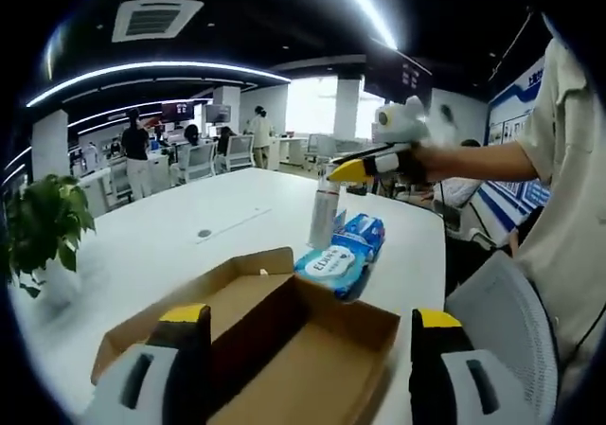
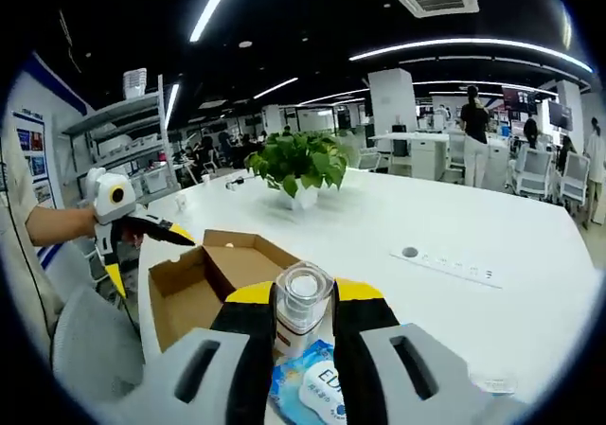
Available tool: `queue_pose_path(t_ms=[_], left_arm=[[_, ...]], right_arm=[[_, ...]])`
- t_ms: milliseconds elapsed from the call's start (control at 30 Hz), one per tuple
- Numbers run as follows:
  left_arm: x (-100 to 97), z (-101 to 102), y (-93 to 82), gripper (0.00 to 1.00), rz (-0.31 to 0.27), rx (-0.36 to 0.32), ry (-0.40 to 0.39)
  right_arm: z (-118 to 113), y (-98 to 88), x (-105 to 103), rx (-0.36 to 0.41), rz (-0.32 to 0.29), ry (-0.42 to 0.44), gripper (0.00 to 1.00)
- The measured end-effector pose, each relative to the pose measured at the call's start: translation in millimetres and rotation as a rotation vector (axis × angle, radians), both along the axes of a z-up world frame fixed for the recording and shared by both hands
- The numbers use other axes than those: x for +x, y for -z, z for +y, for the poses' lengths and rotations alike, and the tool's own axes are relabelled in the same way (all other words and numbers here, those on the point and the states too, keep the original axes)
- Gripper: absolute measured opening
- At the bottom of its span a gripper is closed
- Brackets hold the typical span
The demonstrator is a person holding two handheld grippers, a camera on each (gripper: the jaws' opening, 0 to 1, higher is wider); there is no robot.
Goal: Operate the shoe box by opening the lid, removing the specified soft item, and placing it in the target area until the item is outside and the box remains undamaged.
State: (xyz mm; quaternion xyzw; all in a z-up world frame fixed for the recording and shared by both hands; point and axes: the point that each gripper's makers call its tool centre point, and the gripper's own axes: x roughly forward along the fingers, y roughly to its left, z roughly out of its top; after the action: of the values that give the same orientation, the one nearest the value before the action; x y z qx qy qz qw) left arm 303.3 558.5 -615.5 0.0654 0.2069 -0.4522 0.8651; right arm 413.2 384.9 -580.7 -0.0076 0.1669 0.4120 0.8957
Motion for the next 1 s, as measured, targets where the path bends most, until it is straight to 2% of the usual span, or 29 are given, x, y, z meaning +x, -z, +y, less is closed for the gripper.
queue_pose_path(t_ms=[433, 767, 1000], left_arm=[[-11.7, 41, -7.5, 1.0, -0.007, 0.021, -0.124], [-21.3, 67, -8.8, 1.0, -0.004, 0.031, -0.203], [-31.7, 87, -0.6, 0.99, 0.013, 0.037, -0.261]], right_arm=[[-21, 26.0, 44, -0.126, -0.04, 0.089, 0.19], [-28, 58.9, 61, -0.246, -0.046, 0.092, 0.2], [-31, 84.0, 64, -0.318, -0.021, 0.071, 0.2]])
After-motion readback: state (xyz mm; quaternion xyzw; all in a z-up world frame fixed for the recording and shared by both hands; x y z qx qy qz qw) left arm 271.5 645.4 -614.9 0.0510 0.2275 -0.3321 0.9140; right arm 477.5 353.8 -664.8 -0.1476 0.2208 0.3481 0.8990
